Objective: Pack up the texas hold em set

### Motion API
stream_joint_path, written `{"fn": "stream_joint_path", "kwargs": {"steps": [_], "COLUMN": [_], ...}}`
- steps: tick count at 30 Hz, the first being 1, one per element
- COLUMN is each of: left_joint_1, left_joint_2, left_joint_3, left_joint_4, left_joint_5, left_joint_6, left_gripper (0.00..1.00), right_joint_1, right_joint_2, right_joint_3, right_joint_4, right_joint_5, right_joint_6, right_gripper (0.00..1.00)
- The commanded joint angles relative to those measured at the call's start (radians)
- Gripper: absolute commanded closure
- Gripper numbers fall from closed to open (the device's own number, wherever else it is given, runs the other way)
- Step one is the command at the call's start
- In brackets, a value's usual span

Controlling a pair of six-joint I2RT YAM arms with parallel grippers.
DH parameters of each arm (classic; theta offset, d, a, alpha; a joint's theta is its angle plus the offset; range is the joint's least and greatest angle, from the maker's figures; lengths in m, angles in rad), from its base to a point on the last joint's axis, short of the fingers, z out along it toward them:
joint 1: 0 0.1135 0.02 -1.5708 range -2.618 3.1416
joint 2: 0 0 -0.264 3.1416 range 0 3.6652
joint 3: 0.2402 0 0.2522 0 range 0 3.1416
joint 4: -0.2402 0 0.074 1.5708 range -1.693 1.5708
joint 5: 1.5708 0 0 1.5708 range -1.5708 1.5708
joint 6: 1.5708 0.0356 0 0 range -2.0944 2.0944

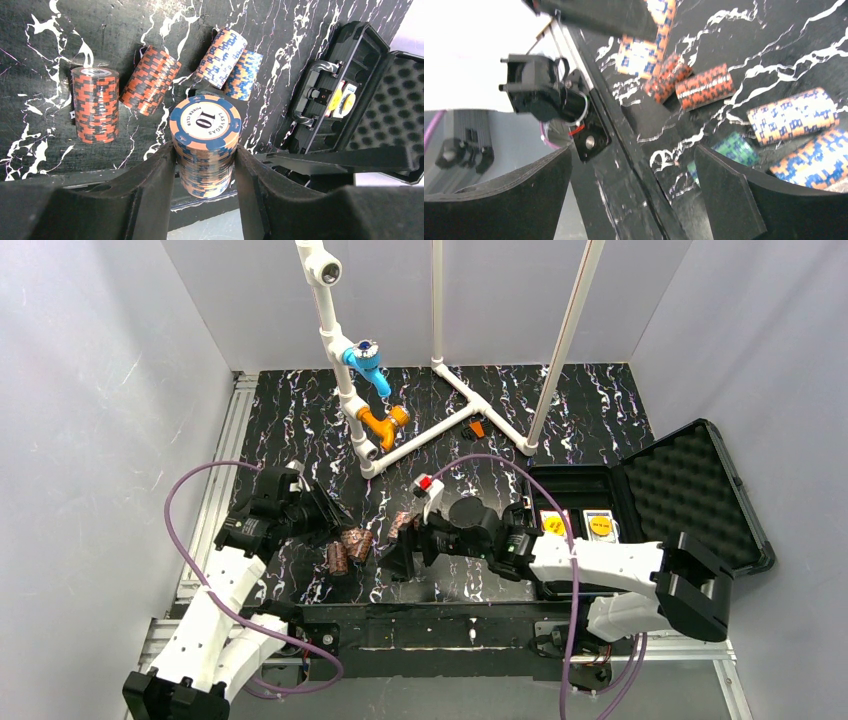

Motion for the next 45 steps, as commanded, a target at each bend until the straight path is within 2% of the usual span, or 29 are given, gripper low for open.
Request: {"fn": "stream_joint_path", "kwargs": {"steps": [1, 9, 23, 45], "left_joint_1": [0.006, 0.006, 0.006, 0.006], "left_joint_2": [-0.044, -0.068, -0.073, -0.099], "left_joint_3": [-0.007, -0.013, -0.008, -0.019], "left_joint_4": [0.038, 0.066, 0.100, 0.129], "left_joint_5": [0.034, 0.082, 0.158, 0.204], "left_joint_6": [-0.018, -0.019, -0.005, 0.013], "left_gripper": [1.00, 1.00, 1.00, 1.00], "right_joint_1": [0.005, 0.019, 0.039, 0.041], "right_joint_2": [0.050, 0.133, 0.215, 0.293], "right_joint_3": [0.102, 0.210, 0.273, 0.341], "right_joint_4": [0.096, 0.023, 0.014, -0.004], "right_joint_5": [0.093, 0.147, 0.157, 0.168], "right_joint_6": [0.077, 0.084, 0.084, 0.089], "right_gripper": [0.03, 0.08, 0.13, 0.32]}}
